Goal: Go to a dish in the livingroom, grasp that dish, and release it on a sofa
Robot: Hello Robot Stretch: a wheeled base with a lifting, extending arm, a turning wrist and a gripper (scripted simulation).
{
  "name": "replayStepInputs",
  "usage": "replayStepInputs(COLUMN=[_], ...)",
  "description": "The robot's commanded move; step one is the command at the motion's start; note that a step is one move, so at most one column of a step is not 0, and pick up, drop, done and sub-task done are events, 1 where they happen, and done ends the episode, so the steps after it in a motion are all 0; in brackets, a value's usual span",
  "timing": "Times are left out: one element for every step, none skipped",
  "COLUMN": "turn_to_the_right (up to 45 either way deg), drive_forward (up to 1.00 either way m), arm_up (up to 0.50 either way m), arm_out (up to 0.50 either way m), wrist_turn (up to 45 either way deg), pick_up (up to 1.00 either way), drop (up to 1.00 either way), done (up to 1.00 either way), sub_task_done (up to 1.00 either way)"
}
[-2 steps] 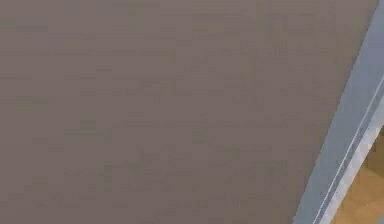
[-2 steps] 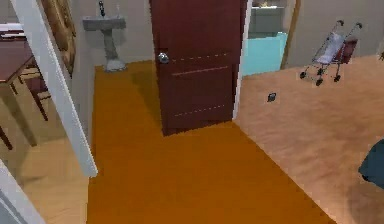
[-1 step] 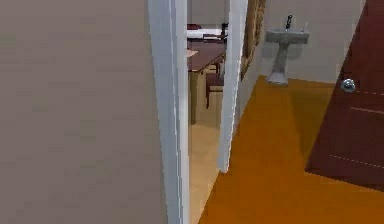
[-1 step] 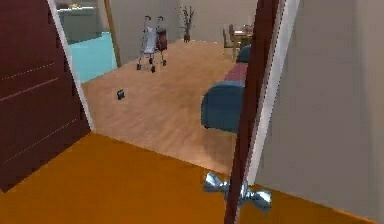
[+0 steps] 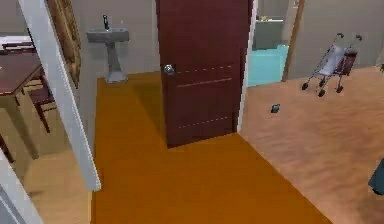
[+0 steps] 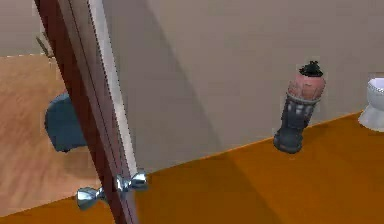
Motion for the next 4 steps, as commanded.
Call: replayStepInputs(turn_to_the_right=[45.0, 27.0, 0.0, -45.0], drive_forward=[0.00, 0.00, 0.05, 0.00], arm_up=[0.00, 0.00, 0.00, 0.00], arm_out=[0.00, 0.00, 0.00, 0.00], wrist_turn=[0.0, 0.0, 0.0, 0.0], pick_up=[0.00, 0.00, 0.00, 0.00], drop=[0.00, 0.00, 0.00, 0.00], done=[0.00, 0.00, 0.00, 0.00], sub_task_done=[0.00, 0.00, 0.00, 0.00])
